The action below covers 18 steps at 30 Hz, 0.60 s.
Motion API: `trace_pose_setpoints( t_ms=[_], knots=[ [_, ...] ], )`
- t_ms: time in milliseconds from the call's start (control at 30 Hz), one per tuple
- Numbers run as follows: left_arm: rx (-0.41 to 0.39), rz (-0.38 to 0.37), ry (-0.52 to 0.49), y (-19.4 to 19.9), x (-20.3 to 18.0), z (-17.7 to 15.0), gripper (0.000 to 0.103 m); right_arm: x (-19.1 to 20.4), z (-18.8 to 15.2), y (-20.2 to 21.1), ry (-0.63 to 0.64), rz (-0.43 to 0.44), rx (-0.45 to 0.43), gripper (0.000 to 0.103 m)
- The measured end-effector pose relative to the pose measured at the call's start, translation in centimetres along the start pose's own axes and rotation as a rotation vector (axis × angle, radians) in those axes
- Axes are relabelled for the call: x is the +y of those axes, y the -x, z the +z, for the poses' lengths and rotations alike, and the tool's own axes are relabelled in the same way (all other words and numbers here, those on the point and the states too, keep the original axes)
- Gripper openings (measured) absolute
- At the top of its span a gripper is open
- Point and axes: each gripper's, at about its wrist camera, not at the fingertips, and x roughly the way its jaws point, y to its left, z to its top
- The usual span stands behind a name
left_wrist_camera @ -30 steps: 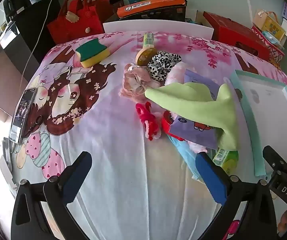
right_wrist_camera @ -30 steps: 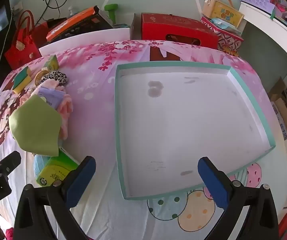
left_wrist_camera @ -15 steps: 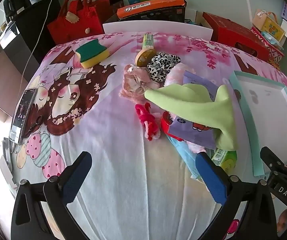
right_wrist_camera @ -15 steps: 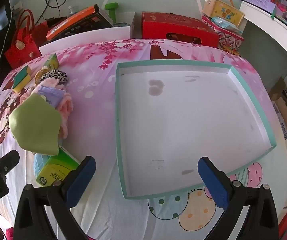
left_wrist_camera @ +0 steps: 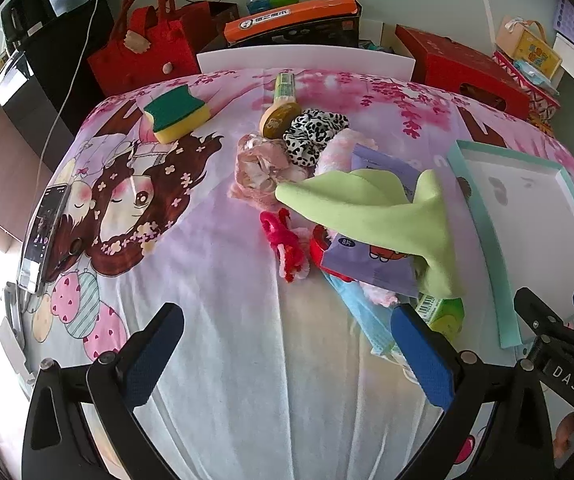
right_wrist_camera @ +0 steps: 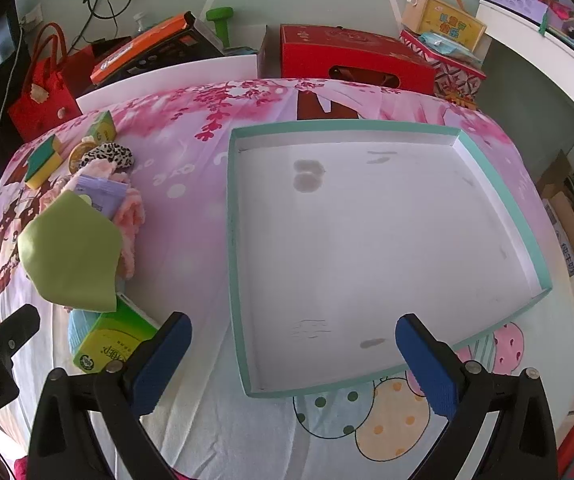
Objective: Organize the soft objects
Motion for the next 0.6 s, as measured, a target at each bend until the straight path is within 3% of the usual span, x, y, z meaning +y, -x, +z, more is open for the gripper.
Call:
trace_pose_setpoints(
  t_ms=[600],
  knots=[
    [0.0,0.0,-0.001,0.0,-0.08,0.01,0.103,0.16,-0.02,-0.1,0.007,-0.003,0.008,0.103]
  ],
)
